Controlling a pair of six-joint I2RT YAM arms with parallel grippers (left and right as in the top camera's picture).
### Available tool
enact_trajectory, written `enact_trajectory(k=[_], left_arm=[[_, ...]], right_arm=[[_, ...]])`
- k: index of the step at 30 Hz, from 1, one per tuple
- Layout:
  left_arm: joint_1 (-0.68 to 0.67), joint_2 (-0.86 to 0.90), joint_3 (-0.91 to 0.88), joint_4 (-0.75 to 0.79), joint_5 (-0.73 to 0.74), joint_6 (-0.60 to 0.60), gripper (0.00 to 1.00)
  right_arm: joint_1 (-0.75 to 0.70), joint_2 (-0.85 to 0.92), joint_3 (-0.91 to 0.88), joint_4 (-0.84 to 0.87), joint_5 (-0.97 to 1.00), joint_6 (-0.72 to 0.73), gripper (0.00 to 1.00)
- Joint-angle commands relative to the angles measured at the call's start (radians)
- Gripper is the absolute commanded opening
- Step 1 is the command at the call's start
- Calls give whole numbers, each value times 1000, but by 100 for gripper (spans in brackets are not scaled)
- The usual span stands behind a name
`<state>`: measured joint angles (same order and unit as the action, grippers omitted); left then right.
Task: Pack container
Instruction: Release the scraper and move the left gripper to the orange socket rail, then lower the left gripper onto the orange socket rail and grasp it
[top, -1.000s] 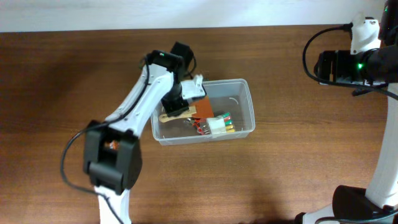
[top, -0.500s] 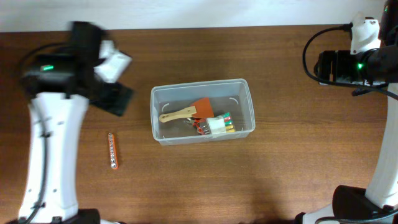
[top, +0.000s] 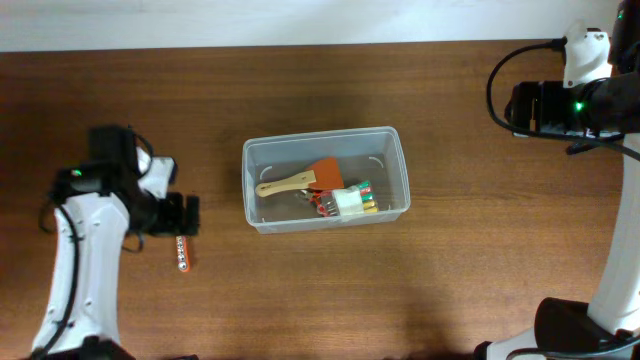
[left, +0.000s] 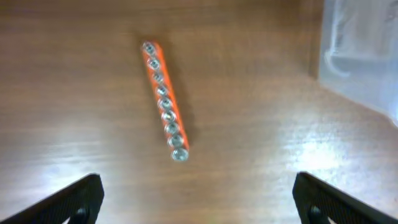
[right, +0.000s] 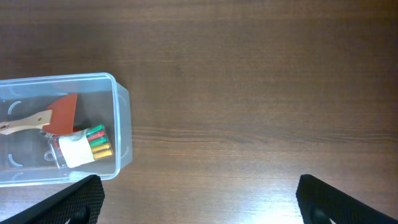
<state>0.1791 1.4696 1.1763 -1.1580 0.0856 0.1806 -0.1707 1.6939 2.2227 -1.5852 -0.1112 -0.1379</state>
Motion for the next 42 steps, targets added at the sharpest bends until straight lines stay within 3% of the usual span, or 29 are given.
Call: enact_trajectory(k=[1,8,18,28,42], left_arm=[[3,-10,-87,85,64,-77,99],[24,5,-165,224,49,-109,99],[29,168,-165,261,45,-101,99],[29,227,-165,299,-85,-60,99],[27,362,-165,338,-87,-64,99]], right_arm=[[-6,2,-6,3,-10,-2,99],[-6,2,-6,-15,-14,-2,99],[-6,2,-6,-23,-13,18,99],[-6,2,-6,-23,-14,24,99],[-6,2,-6,-23,-40,24,99]])
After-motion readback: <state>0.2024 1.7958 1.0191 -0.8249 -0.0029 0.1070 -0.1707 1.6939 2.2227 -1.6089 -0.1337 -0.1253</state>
